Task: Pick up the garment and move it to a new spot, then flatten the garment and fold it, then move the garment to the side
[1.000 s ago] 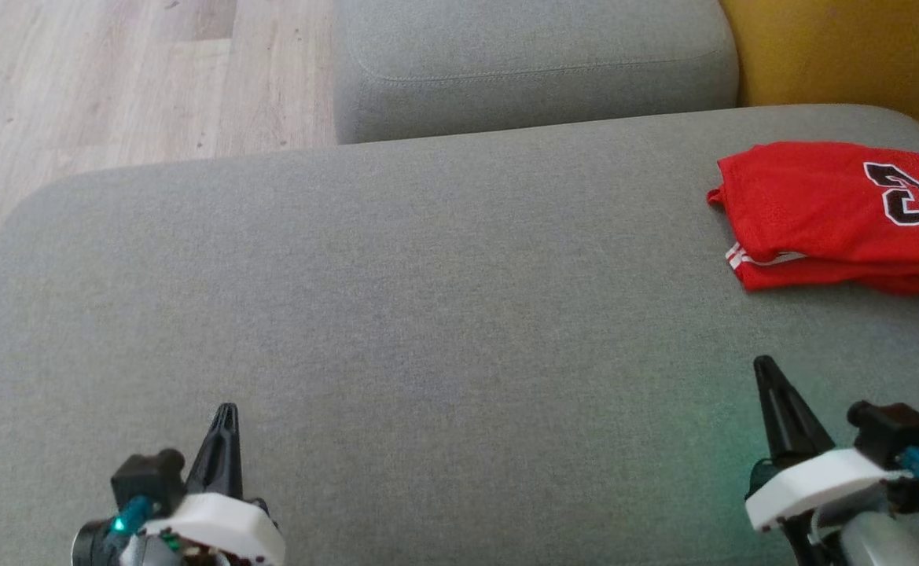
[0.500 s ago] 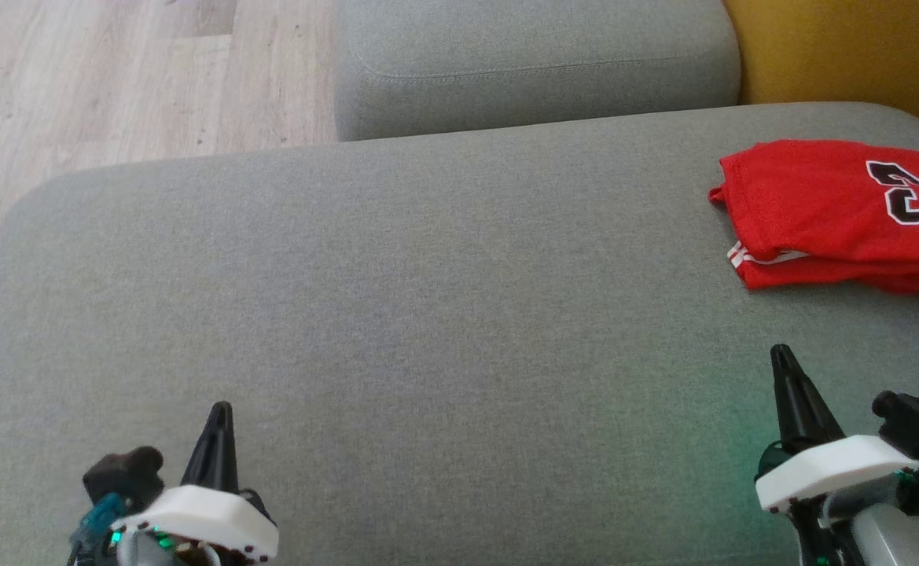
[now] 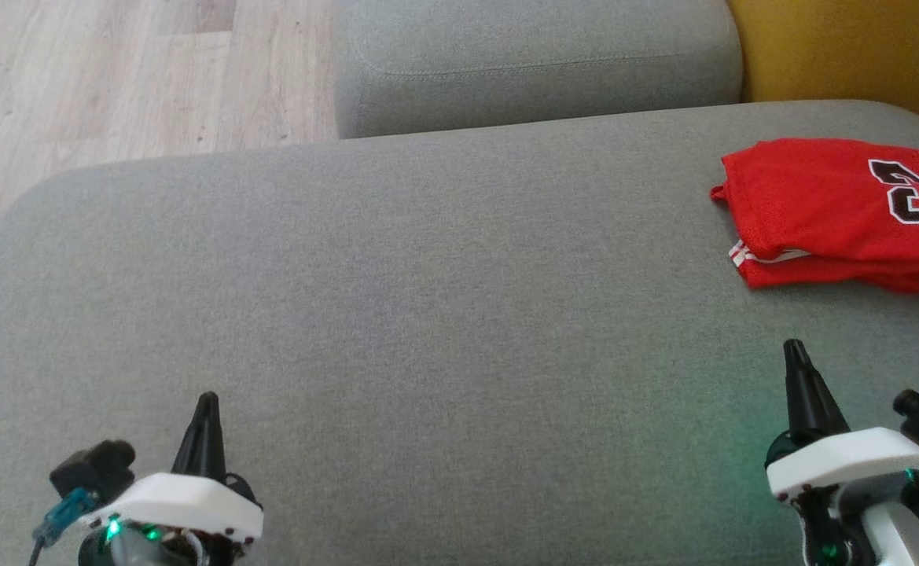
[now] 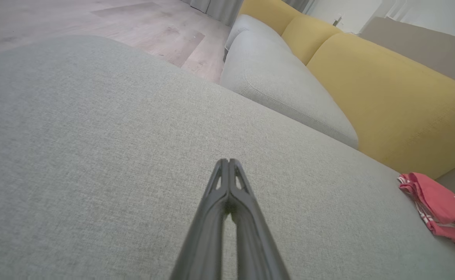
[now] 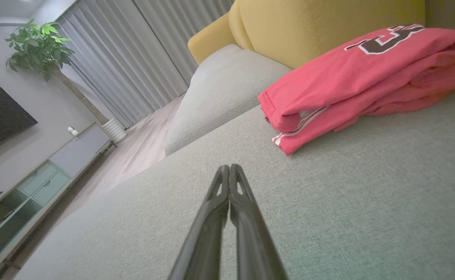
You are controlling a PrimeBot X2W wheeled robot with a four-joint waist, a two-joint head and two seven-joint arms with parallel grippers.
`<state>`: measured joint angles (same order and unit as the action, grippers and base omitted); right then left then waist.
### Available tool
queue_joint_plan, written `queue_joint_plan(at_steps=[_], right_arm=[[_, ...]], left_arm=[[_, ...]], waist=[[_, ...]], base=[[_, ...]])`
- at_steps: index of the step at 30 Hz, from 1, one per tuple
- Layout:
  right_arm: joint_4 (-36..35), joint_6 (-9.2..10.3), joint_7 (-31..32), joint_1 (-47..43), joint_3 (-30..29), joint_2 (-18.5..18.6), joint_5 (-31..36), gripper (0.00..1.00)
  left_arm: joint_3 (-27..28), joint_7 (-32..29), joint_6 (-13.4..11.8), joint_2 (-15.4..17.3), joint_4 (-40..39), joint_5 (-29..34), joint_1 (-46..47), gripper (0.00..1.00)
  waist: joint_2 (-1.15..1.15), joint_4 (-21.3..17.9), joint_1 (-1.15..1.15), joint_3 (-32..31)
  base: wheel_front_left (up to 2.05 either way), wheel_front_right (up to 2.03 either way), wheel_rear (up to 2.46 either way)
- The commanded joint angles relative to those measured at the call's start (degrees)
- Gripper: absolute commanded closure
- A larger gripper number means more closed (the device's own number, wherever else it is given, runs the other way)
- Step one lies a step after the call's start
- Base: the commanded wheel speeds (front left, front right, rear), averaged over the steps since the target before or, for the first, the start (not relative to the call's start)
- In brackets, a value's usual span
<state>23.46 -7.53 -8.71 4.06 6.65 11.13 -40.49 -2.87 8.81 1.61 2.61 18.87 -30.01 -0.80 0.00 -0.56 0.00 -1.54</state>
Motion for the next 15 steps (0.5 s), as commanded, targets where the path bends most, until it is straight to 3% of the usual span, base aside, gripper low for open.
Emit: queue_joint_plan(at_steps=[1,15], right_arm=[[-2.2,0.01,0.3,2.6,-0.6,0.1,-1.0,1.00],[-3.3,0.02,2.6,2.5,-2.5,-1.2,-8.9,1.00]], left_arm=[[1.2,-0.1,0.5,0.1,-2.0,-1.1,3.0,1.00],[2.5,-2.5,1.3,0.2,-2.4,-10.6,3.7,1.00]], waist=[[0.00,0.0,0.00,0.0],[0.00,0.1,0.00,0.3]], base=[[0.00,0.00,0.00],[0.00,0.00,0.00]])
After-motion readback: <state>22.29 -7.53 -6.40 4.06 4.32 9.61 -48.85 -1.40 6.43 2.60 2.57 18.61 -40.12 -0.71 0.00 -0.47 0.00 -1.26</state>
